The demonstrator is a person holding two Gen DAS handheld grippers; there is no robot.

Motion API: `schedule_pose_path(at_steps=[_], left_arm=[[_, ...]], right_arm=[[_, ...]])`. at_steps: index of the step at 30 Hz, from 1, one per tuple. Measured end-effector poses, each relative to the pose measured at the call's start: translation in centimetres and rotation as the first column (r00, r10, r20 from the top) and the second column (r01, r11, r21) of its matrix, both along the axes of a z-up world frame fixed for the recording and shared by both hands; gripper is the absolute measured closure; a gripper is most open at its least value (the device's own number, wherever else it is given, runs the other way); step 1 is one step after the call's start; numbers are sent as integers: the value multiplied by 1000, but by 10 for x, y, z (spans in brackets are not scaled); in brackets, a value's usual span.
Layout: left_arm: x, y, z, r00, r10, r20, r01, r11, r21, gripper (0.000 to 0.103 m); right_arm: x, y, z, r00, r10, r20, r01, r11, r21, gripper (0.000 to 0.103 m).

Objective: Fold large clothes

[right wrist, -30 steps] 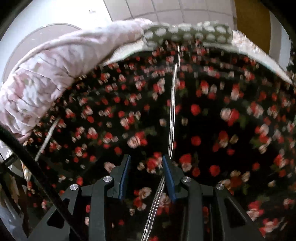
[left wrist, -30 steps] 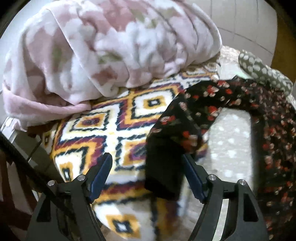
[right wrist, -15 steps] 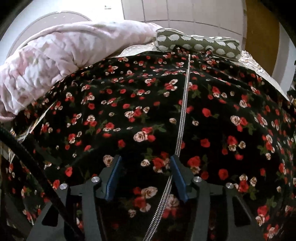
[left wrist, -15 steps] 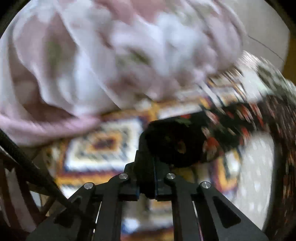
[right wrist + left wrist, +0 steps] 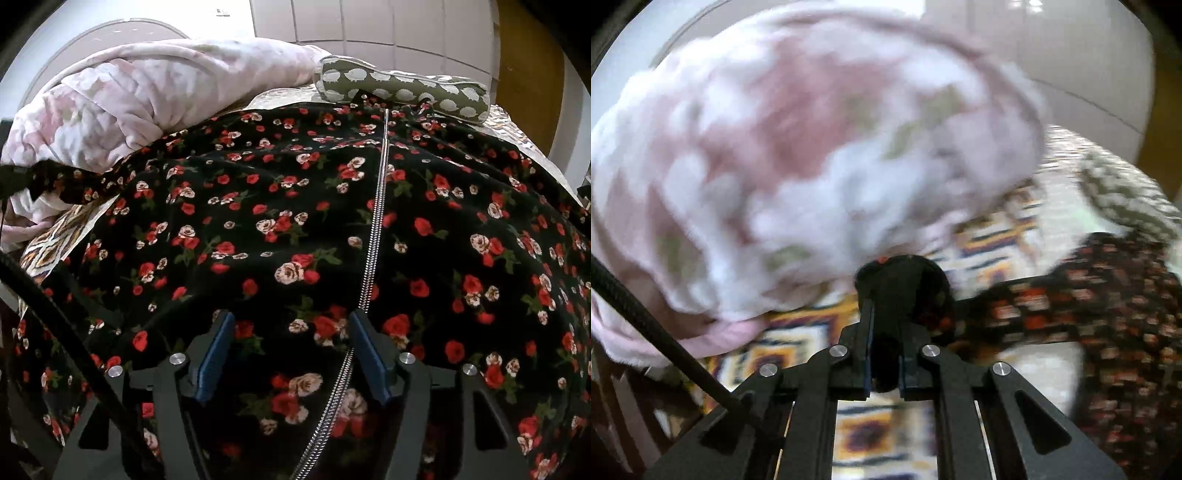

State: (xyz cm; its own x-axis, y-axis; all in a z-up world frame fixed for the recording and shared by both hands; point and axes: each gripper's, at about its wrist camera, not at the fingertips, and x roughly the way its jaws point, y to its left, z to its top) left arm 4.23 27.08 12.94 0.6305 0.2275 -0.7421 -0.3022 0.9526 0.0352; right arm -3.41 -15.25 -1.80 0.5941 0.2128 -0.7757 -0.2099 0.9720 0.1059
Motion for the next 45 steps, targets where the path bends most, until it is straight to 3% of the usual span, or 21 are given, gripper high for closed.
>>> schedule_pose_path(at_steps=[4, 8, 12, 14, 17, 18, 19, 22, 23, 26, 28, 30, 34, 36, 40, 43, 44, 45], left_arm=[[21, -79, 30, 987, -154, 41, 156, 986, -52, 94], [44, -181, 43, 939, -334, 76, 340, 936, -88, 94], [52, -290, 41, 855, -512, 85, 519, 845, -128, 94], [49, -340, 31, 788, -611, 82, 614, 768, -183, 92], [41, -377, 18, 728, -683, 61, 674, 696, -249, 74], [34, -383, 13, 711, -701, 57, 686, 674, -274, 61], [29, -383, 10, 708, -705, 51, 687, 670, -282, 49], [16, -369, 1, 708, -705, 44, 681, 664, -309, 43], [11, -359, -1, 719, -695, 35, 668, 675, -312, 43], [-6, -324, -7, 779, -626, 23, 606, 743, -283, 36], [-17, -293, -15, 835, -550, 27, 542, 812, -215, 34], [-23, -264, -28, 881, -472, 27, 468, 864, -183, 34], [-12, -219, -57, 933, -359, -4, 353, 920, -172, 34], [-8, -201, -68, 950, -314, 10, 309, 930, -199, 34], [-6, -185, -97, 961, -275, 17, 269, 923, -274, 34], [-8, -181, -114, 962, -271, 2, 260, 921, -291, 34], [-7, -180, -117, 963, -271, 4, 259, 917, -304, 34], [-7, -177, -119, 963, -270, 11, 259, 910, -324, 32]], right_arm=[[-2, -4, 1, 1000, -2, 7, 2, 999, 33, 34], [-14, -24, 17, 998, -54, 24, 50, 990, 132, 35], [-39, -64, 41, 987, -135, 83, 116, 973, 201, 35], [-49, -89, 51, 973, -201, 113, 176, 964, 198, 35], [-58, -133, 61, 942, -314, 120, 279, 929, 242, 35], [-60, -145, 61, 933, -342, 112, 305, 916, 260, 35], [-59, -156, 60, 926, -365, 98, 328, 904, 273, 34], [-55, -177, 56, 913, -403, 66, 369, 882, 292, 34], [-53, -180, 55, 912, -406, 60, 372, 880, 295, 34], [-51, -173, 57, 923, -381, 62, 348, 891, 292, 34], [-42, -165, 60, 936, -348, 59, 318, 903, 291, 34], [-36, -159, 61, 948, -316, 46, 288, 908, 303, 34], [-8, -136, 64, 966, -258, 33, 241, 934, 265, 34], [15, -121, 66, 975, -220, 35, 209, 958, 196, 34], [67, -98, 62, 987, -162, 22, 161, 985, 59, 34], [100, -89, 45, 988, -146, -54, 148, 988, 44, 34], [107, -88, 40, 987, -138, -81, 142, 989, 45, 39], [113, -85, 36, 986, -128, -108, 134, 990, 47, 62]])
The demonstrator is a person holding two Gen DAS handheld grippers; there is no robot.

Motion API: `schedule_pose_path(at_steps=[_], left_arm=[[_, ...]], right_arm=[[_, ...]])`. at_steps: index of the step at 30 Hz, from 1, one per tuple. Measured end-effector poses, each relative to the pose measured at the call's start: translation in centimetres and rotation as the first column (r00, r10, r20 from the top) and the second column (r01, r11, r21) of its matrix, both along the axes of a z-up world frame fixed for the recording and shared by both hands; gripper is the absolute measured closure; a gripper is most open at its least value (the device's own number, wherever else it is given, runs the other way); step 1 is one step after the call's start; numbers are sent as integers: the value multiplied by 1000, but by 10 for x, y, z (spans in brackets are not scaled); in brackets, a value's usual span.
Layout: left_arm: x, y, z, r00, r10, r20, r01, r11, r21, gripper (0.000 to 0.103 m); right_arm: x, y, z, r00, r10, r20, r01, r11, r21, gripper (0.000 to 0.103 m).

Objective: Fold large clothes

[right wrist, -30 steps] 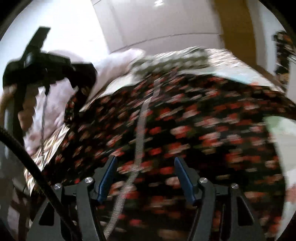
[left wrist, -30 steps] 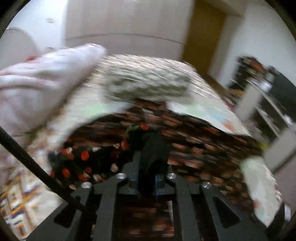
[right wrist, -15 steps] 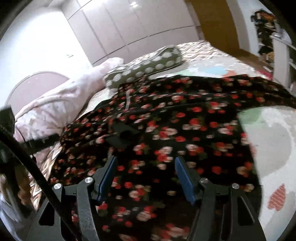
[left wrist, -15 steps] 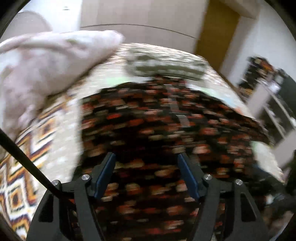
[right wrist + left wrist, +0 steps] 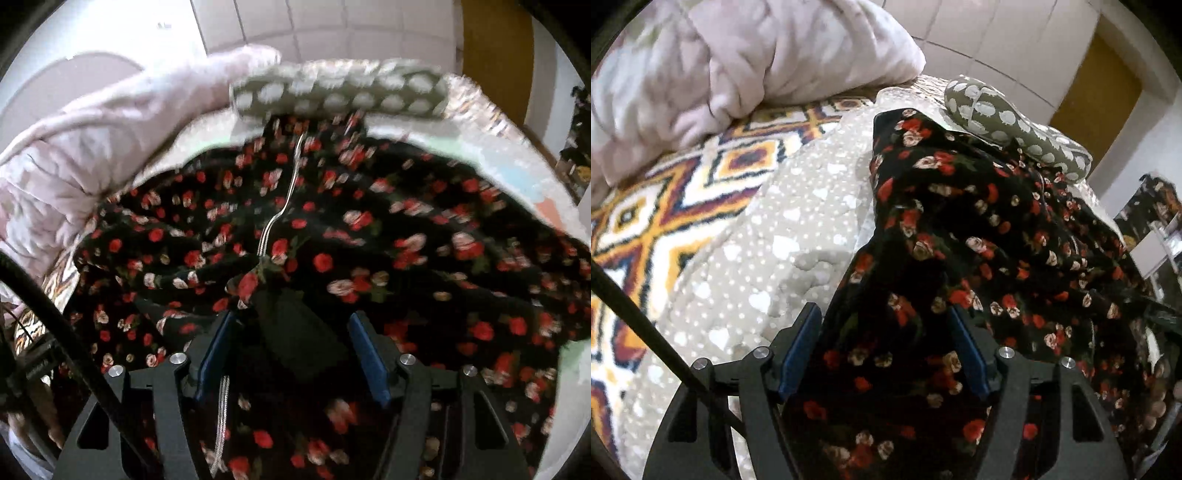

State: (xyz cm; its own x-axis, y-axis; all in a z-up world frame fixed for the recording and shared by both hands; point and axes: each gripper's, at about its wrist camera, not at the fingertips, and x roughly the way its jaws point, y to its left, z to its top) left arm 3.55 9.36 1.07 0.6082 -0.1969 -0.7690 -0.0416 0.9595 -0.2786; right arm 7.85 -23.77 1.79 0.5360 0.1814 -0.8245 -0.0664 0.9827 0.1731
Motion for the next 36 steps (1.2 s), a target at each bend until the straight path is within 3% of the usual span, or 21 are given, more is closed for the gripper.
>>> schedule_pose_path(at_steps=[2, 4, 6, 10, 11, 13, 14, 17, 21, 23, 26, 30, 33, 36], left_arm=[[-1, 2, -1, 1000, -6, 6, 7, 1000, -30, 29], [-1, 2, 0, 1000, -7, 10, 7, 999, -42, 28], [-2, 4, 0, 1000, -6, 15, 7, 998, -59, 28], [-2, 7, -1, 1000, -5, 17, 6, 996, -85, 26], [-2, 7, -1, 1000, -7, 17, 9, 996, -84, 26], [-1, 6, -1, 1000, -10, 17, 11, 997, -79, 25], [0, 6, -1, 1000, -10, 17, 11, 997, -79, 25], [-1, 7, -1, 1000, -9, 16, 10, 996, -90, 24], [-2, 7, -1, 1000, -9, 17, 10, 996, -91, 24], [-2, 6, -1, 1000, -8, 17, 9, 996, -92, 23], [-2, 6, -1, 1000, -6, 17, 8, 996, -90, 23], [-1, 3, -1, 1000, -12, 18, 13, 997, -78, 20], [0, -1, -2, 1000, -20, 17, 21, 998, -58, 17], [1, -4, -2, 1000, -26, 16, 27, 999, -37, 16]], right_arm=[[10, 6, -4, 998, 21, -52, -22, 1000, -20, 93], [14, 10, 4, 998, 33, -62, -37, 998, -60, 95], [14, 11, 30, 999, 41, -19, -42, 994, -98, 95], [3, -15, 100, 986, -37, 160, 49, 996, -69, 95], [0, -24, 115, 973, -84, 214, 107, 989, -98, 94], [-2, -33, 124, 954, -140, 266, 192, 964, -181, 72], [-3, -39, 122, 951, -159, 265, 220, 950, -220, 56], [-11, -45, 113, 963, -143, 227, 194, 955, -222, 55], [-31, -58, 105, 968, -147, 206, 174, 978, -118, 55], [-40, -67, 98, 967, -175, 186, 186, 982, -43, 55], [-42, -85, 75, 973, -211, 95, 194, 968, 161, 52], [-29, -105, 32, 961, -271, -60, 270, 864, 425, 44], [-14, -115, 6, 938, -313, -150, 341, 750, 567, 44], [6, -115, -13, 919, -329, -219, 388, 651, 652, 43]])
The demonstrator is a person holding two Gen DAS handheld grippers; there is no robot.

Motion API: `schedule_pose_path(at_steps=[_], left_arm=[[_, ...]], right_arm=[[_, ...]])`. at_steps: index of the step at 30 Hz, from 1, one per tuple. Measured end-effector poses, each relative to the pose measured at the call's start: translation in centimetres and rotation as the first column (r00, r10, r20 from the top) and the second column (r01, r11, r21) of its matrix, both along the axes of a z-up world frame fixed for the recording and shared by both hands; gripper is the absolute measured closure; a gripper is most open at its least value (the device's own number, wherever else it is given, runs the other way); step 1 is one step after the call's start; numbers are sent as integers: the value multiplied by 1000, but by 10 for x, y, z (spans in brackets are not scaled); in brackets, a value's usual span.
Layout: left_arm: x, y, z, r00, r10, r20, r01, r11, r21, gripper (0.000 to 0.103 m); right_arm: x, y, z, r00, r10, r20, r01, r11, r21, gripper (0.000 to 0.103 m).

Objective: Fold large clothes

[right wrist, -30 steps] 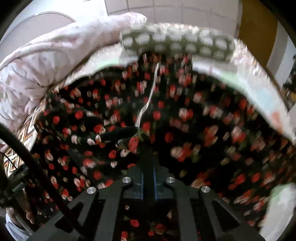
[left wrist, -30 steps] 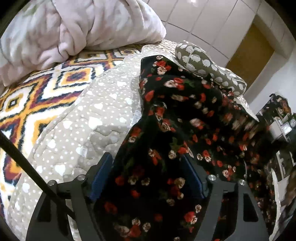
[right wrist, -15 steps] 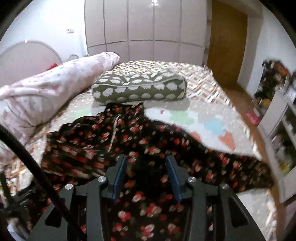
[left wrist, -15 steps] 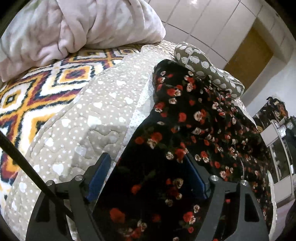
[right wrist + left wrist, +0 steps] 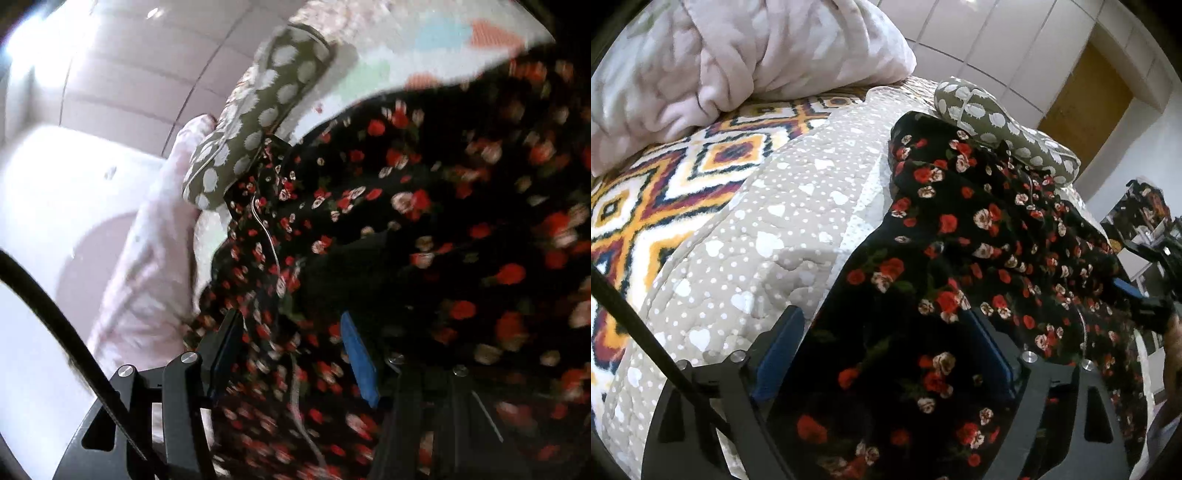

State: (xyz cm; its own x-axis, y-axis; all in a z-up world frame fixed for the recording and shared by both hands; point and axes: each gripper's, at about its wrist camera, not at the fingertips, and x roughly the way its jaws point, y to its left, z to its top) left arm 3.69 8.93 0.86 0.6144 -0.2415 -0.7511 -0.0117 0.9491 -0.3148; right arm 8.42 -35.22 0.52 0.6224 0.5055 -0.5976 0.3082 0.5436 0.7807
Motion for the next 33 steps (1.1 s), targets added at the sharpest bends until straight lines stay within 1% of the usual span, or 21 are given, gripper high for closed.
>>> schedule_pose_path(at_steps=[3, 4, 5, 6, 7, 8, 10, 11, 12, 13, 14, 15, 17, 20, 22, 23, 24, 26, 28, 29, 33], left_arm=[[0, 0, 0, 1000, 1, 1, -1, 1000, -3, 16], [0, 0, 0, 1000, 1, 2, -1, 1000, -7, 16], [0, 0, -1, 1000, 1, 3, -1, 1000, -9, 16], [0, 0, -1, 1000, 1, 3, -1, 1000, -11, 16], [0, 0, -1, 1000, 0, 3, 0, 1000, -11, 16], [0, 0, -1, 1000, 0, 3, 0, 1000, -11, 16], [0, 0, -1, 1000, 0, 3, 0, 1000, -10, 15], [0, 1, -1, 1000, 1, 3, -1, 1000, -10, 15], [0, 0, -1, 1000, 2, 3, -2, 1000, -10, 15], [0, 0, -1, 1000, 2, 3, -2, 1000, -10, 15], [0, 0, -1, 1000, 2, 3, -2, 1000, -10, 15], [0, 0, -1, 1000, 2, 3, -2, 1000, -9, 15], [0, 0, -1, 1000, 2, 3, -2, 1000, -11, 15], [0, 0, -1, 1000, 3, 4, -3, 1000, -17, 15], [1, 1, -1, 1000, 3, 3, -3, 1000, -18, 15], [1, 0, -1, 1000, 3, 3, -3, 1000, -16, 15], [1, 1, -1, 1000, 3, 3, -3, 1000, -17, 15], [1, 1, -1, 1000, 3, 3, -3, 1000, -17, 15], [1, 1, -1, 1000, 3, 4, -3, 1000, -17, 15], [1, 1, -1, 1000, 4, 4, -4, 1000, -17, 15], [1, 0, -1, 1000, 4, 4, -4, 1000, -17, 15]], right_arm=[[19, 6, -19, 995, -36, -94, 39, 999, 31, 46], [23, 7, -23, 990, -56, -129, 59, 998, 14, 52], [26, 9, -25, 985, -73, -154, 71, 997, -21, 76], [32, 13, -23, 983, -69, -170, 57, 996, -75, 86], [37, 17, -17, 985, -47, -168, 29, 994, -108, 86], [40, 22, 0, 992, -23, -124, 5, 990, -144, 87], [37, 28, 42, 998, 42, 46, -33, 984, -176, 88], [30, 33, 69, 985, 82, 149, -50, 977, -207, 88], [24, 38, 90, 968, 115, 222, -57, 967, -248, 88], [12, 42, 109, 947, 154, 283, -68, 955, -290, 88], [5, 43, 115, 938, 169, 302, -72, 949, -306, 87], [-4, 42, 114, 937, 172, 304, -72, 947, -313, 87], [-11, 39, 93, 955, 165, 248, -76, 939, -335, 87], [-19, 21, 30, 990, 114, 84, -76, 928, -365, 83], [-31, 8, 0, 997, 79, 8, -71, 932, -354, 74], [-42, 0, -17, 998, 60, -15, -62, 945, -321, 70], [-51, -5, -23, 998, 55, -9, -55, 954, -293, 70], [-68, -9, -20, 998, 59, 6, -54, 953, -298, 71], [-76, -9, -7, 998, 57, -16, -59, 928, -368, 70], [-80, -11, 7, 999, 49, -5, -47, 909, -414, 70], [-85, -2, 53, 992, 64, 108, -4, 875, -484, 68]])
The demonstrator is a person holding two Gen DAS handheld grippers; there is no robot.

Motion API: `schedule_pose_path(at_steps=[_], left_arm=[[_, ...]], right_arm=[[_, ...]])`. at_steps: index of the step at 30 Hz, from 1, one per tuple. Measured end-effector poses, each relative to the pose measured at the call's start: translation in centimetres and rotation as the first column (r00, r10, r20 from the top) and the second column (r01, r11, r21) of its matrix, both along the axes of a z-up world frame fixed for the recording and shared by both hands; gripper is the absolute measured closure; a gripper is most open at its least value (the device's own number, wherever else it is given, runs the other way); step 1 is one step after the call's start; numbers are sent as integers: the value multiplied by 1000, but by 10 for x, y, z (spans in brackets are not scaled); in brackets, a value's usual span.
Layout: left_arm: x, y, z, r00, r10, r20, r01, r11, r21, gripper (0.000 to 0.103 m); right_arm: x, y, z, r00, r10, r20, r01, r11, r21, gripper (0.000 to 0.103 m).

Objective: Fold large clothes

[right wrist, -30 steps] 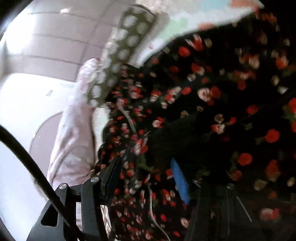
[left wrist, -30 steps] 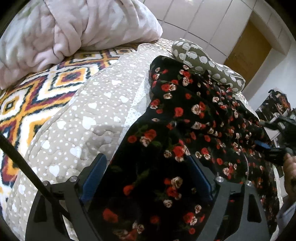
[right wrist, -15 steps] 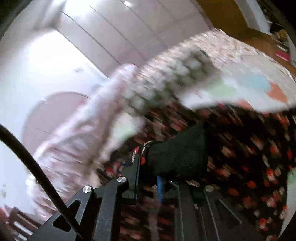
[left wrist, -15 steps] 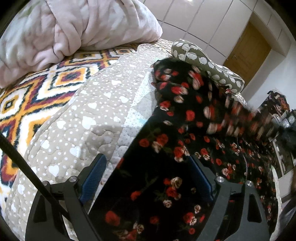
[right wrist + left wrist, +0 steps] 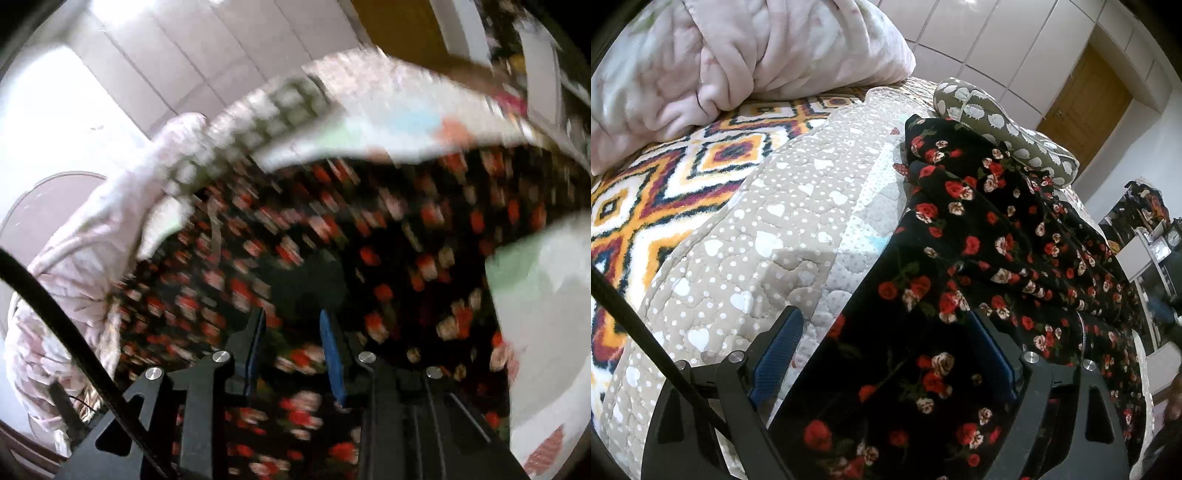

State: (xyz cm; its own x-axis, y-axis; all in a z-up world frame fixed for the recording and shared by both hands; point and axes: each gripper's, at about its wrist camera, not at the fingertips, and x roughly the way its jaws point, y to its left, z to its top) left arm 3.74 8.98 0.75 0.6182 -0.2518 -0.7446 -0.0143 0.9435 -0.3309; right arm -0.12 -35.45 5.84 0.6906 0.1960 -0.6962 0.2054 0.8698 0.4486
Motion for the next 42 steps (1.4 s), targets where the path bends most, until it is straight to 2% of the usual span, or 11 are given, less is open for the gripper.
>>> schedule_pose_path(at_steps=[3, 5, 7, 8, 12, 17, 20, 27, 32, 38, 42], left_arm=[[0, 0, 0, 1000, 3, 1, -3, 1000, -3, 15], [-1, 2, 0, 1000, 11, 4, -11, 1000, -4, 15], [-5, 9, 1, 999, 46, 13, -46, 999, -11, 15], [-6, 12, 2, 998, 59, 15, -59, 998, -16, 15], [-13, 28, 3, 990, 133, 38, -130, 989, -65, 15], [-15, 35, 2, 989, 141, 48, -135, 985, -105, 15], [-15, 37, 1, 989, 141, 51, -135, 985, -108, 15], [-14, 35, 0, 990, 136, 40, -131, 986, -102, 15], [-11, 32, -1, 991, 132, 28, -129, 988, -84, 15], [-8, 27, -1, 992, 123, 15, -122, 991, -48, 13], [-7, 24, -1, 993, 121, 8, -121, 992, -26, 13]], right_arm=[[14, 35, 30, 996, 49, 76, -44, 997, -63, 54], [36, 72, 35, 991, 129, 43, -125, 989, -84, 54], [60, 107, 30, 973, 227, -45, -231, 967, -107, 59], [72, 128, 26, 955, 289, -66, -294, 950, -107, 68], [121, 207, 10, 893, 436, -114, -448, 885, -127, 76], [189, 269, -45, 845, 461, -269, -510, 847, -148, 84], [215, 283, -62, 848, 440, -294, -492, 861, -129, 84], [227, 294, -61, 860, 427, -279, -476, 869, -138, 84], [206, 285, -32, 884, 408, -229, -446, 884, -144, 83], [137, 212, 2, 903, 398, -162, -419, 900, -121, 68], [104, 129, -17, 938, 290, -191, -308, 949, -71, 68]])
